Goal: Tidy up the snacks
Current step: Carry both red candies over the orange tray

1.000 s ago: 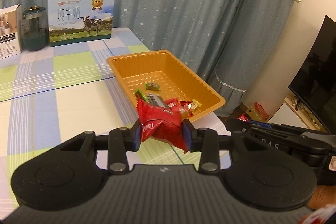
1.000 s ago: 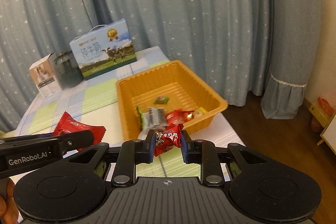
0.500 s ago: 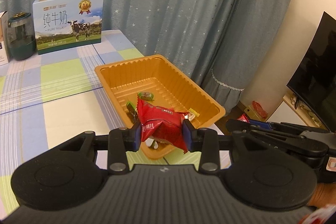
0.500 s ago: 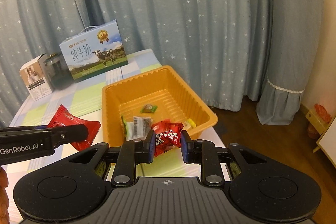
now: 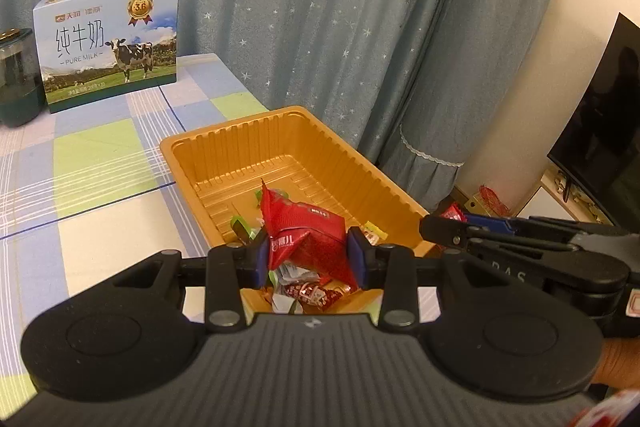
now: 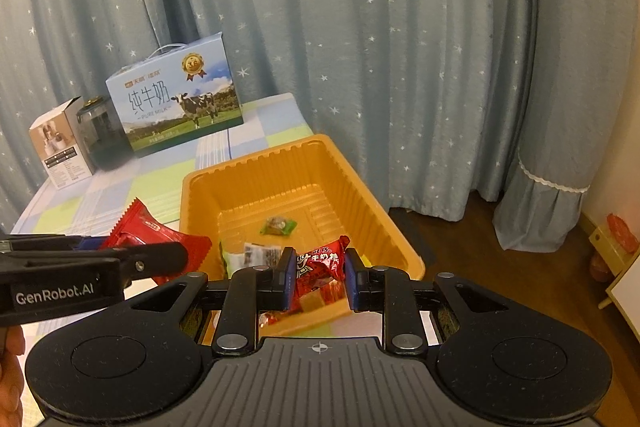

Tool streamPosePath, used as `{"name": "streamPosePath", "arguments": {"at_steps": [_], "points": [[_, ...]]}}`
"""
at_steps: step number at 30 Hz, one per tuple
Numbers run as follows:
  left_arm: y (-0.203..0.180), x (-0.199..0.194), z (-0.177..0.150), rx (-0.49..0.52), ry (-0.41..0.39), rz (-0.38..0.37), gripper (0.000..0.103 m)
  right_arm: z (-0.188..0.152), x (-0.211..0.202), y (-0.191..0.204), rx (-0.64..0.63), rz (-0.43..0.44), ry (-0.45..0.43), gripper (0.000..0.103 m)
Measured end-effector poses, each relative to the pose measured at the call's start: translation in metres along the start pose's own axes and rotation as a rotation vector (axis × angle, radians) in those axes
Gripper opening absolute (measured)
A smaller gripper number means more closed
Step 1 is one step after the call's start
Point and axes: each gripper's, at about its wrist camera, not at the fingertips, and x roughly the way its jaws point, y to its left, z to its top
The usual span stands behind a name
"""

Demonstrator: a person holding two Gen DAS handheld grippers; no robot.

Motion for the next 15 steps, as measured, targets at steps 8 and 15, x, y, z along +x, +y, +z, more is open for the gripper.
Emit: {"name": "streamPosePath", "arguments": {"at_steps": [8,15], "points": [[0.012,0.021,0.013,0.012,0.004,-0.005,0.035,0.013,0.024,-0.002,-0.012,0.006,0.011,0.025],[0.029,0.047,0.029,0.005,0.010,0.014,0.035,0.024,0.054,-0.003,-0.031,0.016,0.024,0.025]]}}
